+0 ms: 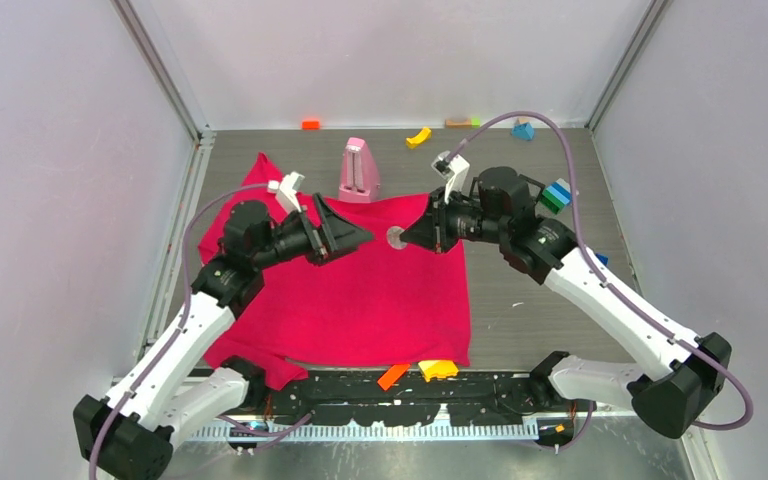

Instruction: Pin the brooch onto the clothing

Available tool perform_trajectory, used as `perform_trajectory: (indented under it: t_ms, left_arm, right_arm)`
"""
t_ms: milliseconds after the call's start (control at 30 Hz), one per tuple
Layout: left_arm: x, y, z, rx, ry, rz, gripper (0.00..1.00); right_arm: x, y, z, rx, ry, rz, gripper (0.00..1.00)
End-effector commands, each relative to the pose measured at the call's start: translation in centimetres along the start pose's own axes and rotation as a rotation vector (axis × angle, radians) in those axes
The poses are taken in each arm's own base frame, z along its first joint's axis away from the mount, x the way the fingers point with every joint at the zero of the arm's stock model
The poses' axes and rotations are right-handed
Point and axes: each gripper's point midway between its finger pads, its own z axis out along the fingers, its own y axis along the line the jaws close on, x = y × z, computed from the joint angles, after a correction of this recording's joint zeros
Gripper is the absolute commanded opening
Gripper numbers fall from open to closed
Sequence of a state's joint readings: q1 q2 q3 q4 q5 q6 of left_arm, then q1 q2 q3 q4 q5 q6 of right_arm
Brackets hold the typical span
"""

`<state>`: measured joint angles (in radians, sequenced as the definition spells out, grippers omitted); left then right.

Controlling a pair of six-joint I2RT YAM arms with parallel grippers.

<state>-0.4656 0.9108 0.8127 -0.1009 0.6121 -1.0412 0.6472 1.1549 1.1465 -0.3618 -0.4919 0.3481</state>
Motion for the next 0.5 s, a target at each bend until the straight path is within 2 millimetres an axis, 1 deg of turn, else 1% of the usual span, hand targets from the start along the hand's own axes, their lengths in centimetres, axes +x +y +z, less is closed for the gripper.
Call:
perform_trajectory:
  t_ms: [0,33,67,100,133,167,200,333,433,467]
  left_arm:
    - [-1.5,2.0,-1.4,-0.077,-0.092,-0.222,1.0]
    - [-1.5,2.4,-1.3,-0.079,-0.099,-0.269,1.0]
    - [-1.3,2.8,-1.2,-0.086,-0.099,-0.309,1.0]
    - [-1.2,3.2,-1.1,-0.097,-0.097,-0.339,1.0]
    - [-1.2,3.5,-1.0,-0.108,-0.095,-0.363,1.0]
    - [-1.1,3.7,-0.9,-0.119,-0.093,-0.387,1.0]
    - [-1.0,3.9,-0.9,-0.132,-0.091,-0.402,1.0]
    - [-0.9,4.7,-0.8,-0.17,-0.092,-0.461,1.0]
    - [-0.8,5.1,-0.5,-0.182,-0.083,-0.486,1.0]
    - [-0.7,5.2,-0.4,-0.186,-0.078,-0.493,1.0]
  right_arm:
    - [-1.1,-3.4,1.8,0.175,-0.108,-0.216,0.01]
    - [-0.8,-4.3,2.1,0.219,-0.106,-0.273,0.01]
    - [-0.9,-3.5,2.6,0.206,-0.118,-0.349,0.01]
    - [-0.8,-4.0,2.9,0.241,-0.119,-0.379,0.01]
    - [-0.7,-3.3,3.3,0.233,-0.124,-0.442,0.01]
    - [-0.9,-3.7,3.5,0.26,-0.134,-0.473,0.01]
    - [-0.6,-2.9,3.9,0.248,-0.127,-0.538,0.01]
    - [-0.4,-1.9,4.6,0.308,-0.152,-0.729,0.01]
    - [-0.4,-0.5,5.1,0.319,-0.182,-0.848,0.01]
    - [-0.5,-0.6,5.2,0.336,-0.183,-0.863,0.01]
